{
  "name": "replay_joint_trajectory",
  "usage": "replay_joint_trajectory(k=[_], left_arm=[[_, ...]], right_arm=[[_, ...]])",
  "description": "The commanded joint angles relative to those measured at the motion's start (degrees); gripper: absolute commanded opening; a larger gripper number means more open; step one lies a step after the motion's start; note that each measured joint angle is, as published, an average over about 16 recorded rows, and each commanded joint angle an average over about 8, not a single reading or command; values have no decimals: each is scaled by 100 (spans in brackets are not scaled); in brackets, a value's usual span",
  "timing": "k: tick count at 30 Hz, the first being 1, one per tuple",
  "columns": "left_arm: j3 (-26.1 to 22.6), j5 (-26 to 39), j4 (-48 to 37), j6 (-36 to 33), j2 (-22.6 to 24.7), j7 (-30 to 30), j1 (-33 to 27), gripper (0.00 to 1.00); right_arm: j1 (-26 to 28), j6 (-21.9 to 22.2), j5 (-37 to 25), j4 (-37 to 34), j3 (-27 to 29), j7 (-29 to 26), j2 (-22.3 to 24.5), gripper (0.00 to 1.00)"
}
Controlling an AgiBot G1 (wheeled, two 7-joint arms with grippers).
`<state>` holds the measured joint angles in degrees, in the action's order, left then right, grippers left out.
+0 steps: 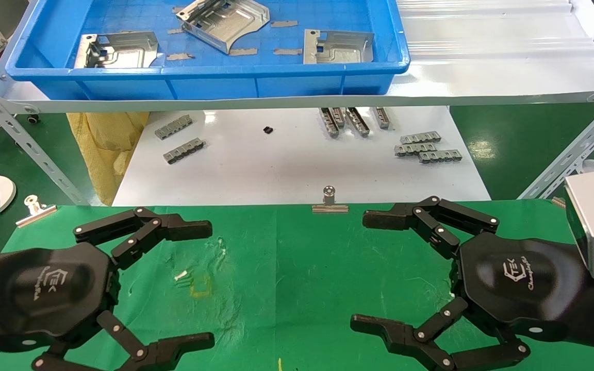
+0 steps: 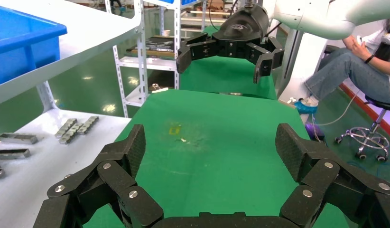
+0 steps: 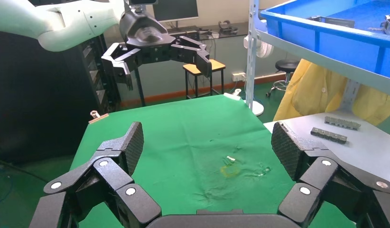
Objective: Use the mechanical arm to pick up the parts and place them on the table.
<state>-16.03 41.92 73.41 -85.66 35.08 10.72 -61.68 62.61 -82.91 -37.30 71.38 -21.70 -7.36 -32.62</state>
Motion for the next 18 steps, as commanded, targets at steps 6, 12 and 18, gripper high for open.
replay_joint_trajectory(k=[6,12,18], left_arm=[[0,0,0,0,0,0,0,100],[0,0,0,0,0,0,0,100],[0,0,0,0,0,0,0,100]], right_arm=[[0,0,0,0,0,0,0,100],[0,0,0,0,0,0,0,100],[0,0,0,0,0,0,0,100]])
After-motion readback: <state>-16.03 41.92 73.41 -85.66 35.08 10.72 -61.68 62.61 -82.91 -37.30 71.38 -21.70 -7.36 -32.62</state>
